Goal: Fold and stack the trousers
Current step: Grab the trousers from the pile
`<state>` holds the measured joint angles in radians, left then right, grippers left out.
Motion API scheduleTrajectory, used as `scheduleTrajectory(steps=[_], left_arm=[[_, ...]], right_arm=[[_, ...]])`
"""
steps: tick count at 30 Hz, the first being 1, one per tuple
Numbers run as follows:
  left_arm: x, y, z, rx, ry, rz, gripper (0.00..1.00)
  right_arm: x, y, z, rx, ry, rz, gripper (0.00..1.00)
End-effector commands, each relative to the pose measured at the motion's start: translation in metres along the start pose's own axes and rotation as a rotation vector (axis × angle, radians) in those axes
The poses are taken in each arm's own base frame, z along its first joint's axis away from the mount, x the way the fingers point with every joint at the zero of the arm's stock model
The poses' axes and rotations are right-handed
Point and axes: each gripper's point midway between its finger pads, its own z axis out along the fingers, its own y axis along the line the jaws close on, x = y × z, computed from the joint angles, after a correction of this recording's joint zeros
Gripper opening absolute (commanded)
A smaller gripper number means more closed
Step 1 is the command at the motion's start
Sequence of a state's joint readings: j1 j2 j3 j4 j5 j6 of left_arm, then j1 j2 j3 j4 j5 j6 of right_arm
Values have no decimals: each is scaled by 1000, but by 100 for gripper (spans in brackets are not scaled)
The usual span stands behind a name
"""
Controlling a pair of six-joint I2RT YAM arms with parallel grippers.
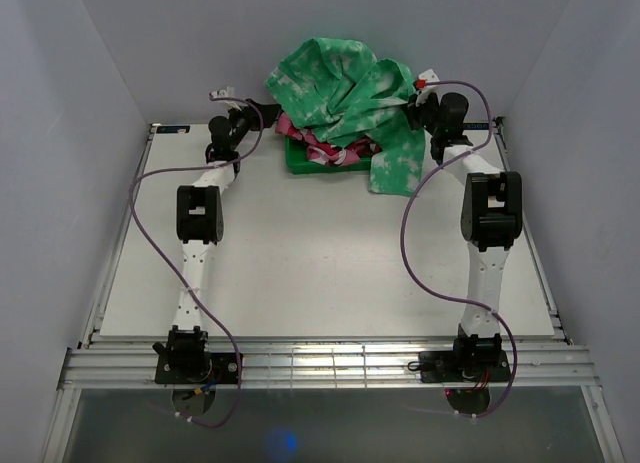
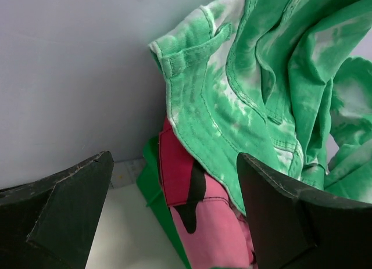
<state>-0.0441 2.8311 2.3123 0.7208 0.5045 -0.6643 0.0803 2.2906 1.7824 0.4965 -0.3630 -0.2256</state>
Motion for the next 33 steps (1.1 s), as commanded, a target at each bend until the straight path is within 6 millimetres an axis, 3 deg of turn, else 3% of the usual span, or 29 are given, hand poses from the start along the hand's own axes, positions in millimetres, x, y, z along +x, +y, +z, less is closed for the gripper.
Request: scheduleTrajectory(steps=[1,6,10,15,19,21,22,23,26,29,30,32,33], left_arm=[[-49,-33,15,88,-192,36,98],[-33,-41,23,101,-244,-5,95],[-42,-46,30,71,-335,-19,92],[-33,-82,35,165,-320,-44,83],[-26,-102,38,213,-298,-40,69],[-29,-121,36,269,-282,-26,29],[-25,-125,34,278,-270,-25,20],[-24,-130,32,286,-257,-25,3],[-21,-133,28,295,-222,-27,0],[-43,-152,25,340,-226,10,0],[-40,-151,22,338,-207,8,0],[-67,-172,15,372,-224,36,0],[-64,-171,12,363,-207,29,0]], right_arm=[[-58,1,-10,-15,-107,-75,8],[-67,16,-16,-78,-102,-100,8],[-71,29,-22,-124,-82,-111,8],[-80,40,-34,-163,-78,-133,8],[-84,53,-45,-223,-58,-113,8],[-93,59,-52,-249,-56,-107,8],[-98,60,-55,-254,-59,-103,8],[-111,60,-59,-259,-78,-109,8],[-134,58,-65,-256,-103,-117,8],[-157,54,-73,-236,-126,-136,8],[-171,52,-78,-226,-147,-150,8],[-188,50,-86,-207,-170,-167,8],[-194,49,-89,-201,-179,-171,8]])
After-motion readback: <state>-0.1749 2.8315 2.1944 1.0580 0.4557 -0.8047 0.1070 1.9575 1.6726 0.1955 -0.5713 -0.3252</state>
